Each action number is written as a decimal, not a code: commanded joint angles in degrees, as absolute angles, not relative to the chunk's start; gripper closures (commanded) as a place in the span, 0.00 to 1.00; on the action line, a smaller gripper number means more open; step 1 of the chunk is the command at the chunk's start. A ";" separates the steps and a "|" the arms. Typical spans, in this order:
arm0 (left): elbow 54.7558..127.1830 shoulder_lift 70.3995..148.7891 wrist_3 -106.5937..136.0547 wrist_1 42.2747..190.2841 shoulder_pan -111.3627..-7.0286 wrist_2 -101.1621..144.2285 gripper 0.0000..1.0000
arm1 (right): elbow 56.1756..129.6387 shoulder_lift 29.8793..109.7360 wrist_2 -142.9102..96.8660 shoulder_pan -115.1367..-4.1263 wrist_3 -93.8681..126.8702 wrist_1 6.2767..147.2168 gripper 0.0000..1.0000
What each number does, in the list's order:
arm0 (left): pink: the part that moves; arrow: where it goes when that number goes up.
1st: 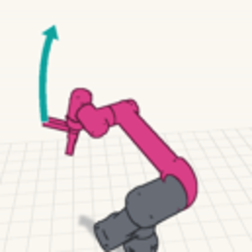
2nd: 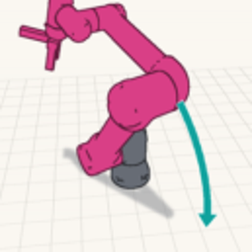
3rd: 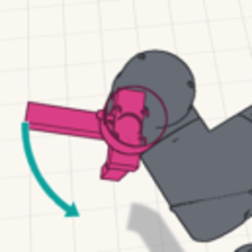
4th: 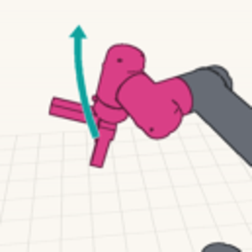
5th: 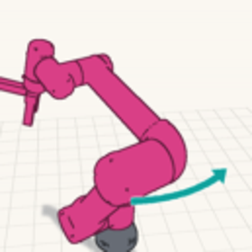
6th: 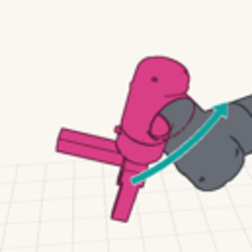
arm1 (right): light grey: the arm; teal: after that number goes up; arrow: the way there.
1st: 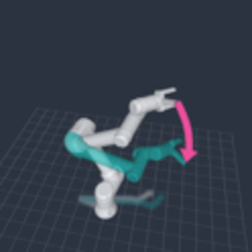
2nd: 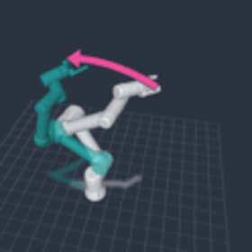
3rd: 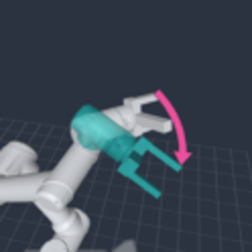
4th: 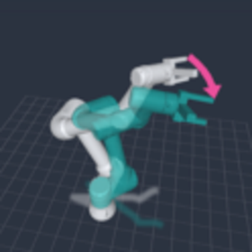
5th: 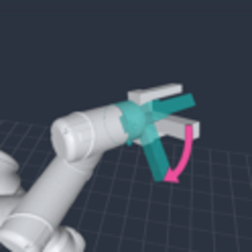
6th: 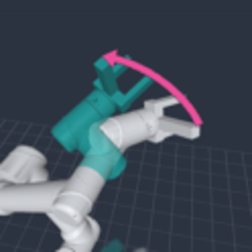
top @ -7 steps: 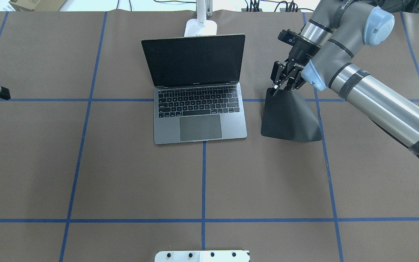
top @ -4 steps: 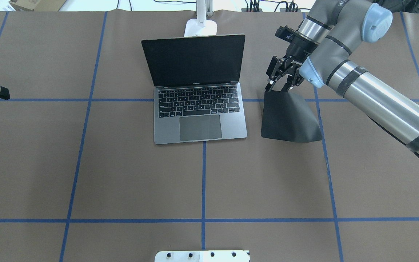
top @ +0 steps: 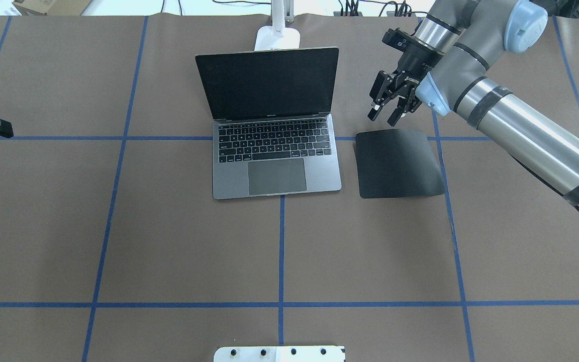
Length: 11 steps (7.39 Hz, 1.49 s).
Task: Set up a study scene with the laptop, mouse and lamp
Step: 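Release the mouse pad and raise the right gripper away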
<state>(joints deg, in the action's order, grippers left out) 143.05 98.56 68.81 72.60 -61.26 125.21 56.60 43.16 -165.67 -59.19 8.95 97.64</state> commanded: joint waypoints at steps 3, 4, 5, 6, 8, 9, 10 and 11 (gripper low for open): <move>143.35 98.61 69.26 72.60 -61.26 125.24 0.01 | 57.91 48.84 -161.92 -64.23 8.96 97.04 0.38; 143.44 98.61 69.26 72.60 -61.26 125.24 0.01 | 59.92 51.65 -159.11 -65.73 8.96 97.03 0.38; 143.35 98.53 69.26 72.60 -61.26 125.24 0.01 | 64.64 54.55 -155.08 -66.96 9.23 97.03 0.37; 143.35 98.53 69.26 72.60 -61.26 125.24 0.01 | 70.34 57.63 -149.21 -68.02 10.27 96.94 0.37; 142.39 98.18 69.08 72.60 -61.00 125.07 0.01 | 77.31 62.03 -141.00 -70.56 10.20 96.94 0.31; 142.12 97.04 68.04 72.77 -60.39 124.81 0.01 | 80.82 64.75 -138.63 -72.49 10.28 96.94 0.24; 141.77 96.16 63.68 72.69 -60.12 124.89 0.01 | 85.12 68.43 -135.21 -73.90 10.20 96.94 0.01; 141.77 92.50 55.98 72.69 -60.12 124.72 0.01 | 88.73 71.60 -134.39 -75.57 10.20 96.94 0.01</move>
<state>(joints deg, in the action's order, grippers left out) 141.94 95.77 63.47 72.69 -60.30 124.86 83.83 67.41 -136.68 -73.47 10.21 96.94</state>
